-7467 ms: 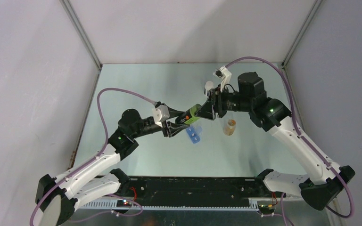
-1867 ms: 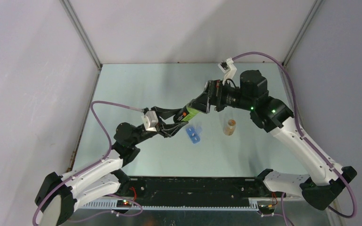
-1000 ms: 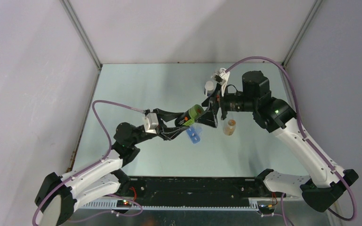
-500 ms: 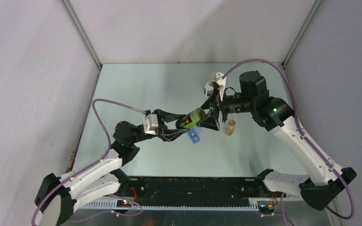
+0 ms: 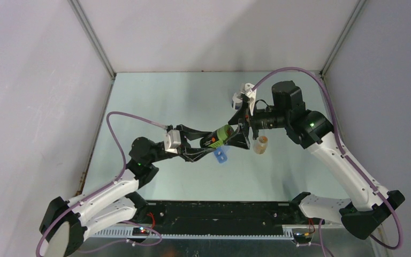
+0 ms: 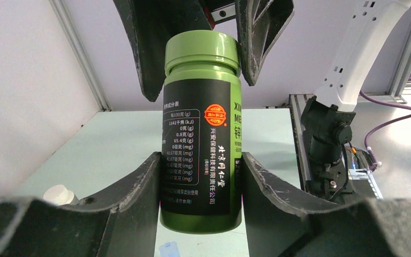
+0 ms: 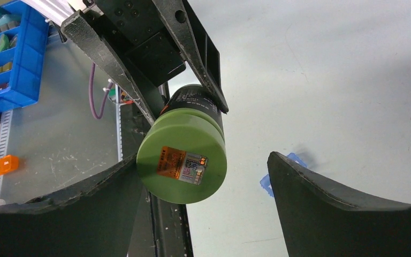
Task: Sort the pills into containers
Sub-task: Screw the lid of the pill bottle onto the pill bottle.
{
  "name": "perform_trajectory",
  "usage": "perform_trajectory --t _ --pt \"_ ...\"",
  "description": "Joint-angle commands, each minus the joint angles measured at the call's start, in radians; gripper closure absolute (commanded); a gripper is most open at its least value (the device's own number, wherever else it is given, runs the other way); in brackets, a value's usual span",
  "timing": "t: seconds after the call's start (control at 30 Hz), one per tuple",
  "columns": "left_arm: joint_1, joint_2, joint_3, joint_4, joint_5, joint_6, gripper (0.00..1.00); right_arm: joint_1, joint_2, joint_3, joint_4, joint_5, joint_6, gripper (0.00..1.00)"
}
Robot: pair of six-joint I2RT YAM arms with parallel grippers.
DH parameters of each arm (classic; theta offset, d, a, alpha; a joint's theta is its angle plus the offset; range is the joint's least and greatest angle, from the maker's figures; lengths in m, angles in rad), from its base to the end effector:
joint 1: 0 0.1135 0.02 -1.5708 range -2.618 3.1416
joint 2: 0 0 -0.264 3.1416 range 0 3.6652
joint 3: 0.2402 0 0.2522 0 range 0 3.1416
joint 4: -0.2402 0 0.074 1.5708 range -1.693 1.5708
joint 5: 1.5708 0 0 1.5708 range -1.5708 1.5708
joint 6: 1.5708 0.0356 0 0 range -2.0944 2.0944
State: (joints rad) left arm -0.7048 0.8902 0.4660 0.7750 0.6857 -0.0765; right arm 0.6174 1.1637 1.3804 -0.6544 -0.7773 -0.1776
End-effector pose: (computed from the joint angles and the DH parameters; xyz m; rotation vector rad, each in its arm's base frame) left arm 0.1356 -0.1449 0.3074 0.9778 0.9760 -1.0764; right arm 0.1746 0.1546 0.4251 -1.2305 1.6109 1.0561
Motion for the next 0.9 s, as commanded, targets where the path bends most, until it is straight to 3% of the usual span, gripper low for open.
perform_trajectory --t 0.0,0.57,0.7,0.87 --pt "-0.002 0.000 0.054 0.026 0.008 0.017 1.00 -0.004 -0.024 0.005 0.028 -0.028 -0.013 0.14" --pt "-0.003 0.017 0.071 0.011 0.011 0.029 1.00 0.012 -0.006 0.004 0.062 0.019 0.060 0.44" --pt "-0.003 0.028 0.080 -0.009 -0.006 0.042 1.00 0.044 0.002 -0.011 0.141 0.049 0.147 0.51" --pt "-0.003 0.032 0.087 -0.045 -0.051 0.069 1.00 0.092 0.021 -0.033 0.222 0.182 0.356 0.51"
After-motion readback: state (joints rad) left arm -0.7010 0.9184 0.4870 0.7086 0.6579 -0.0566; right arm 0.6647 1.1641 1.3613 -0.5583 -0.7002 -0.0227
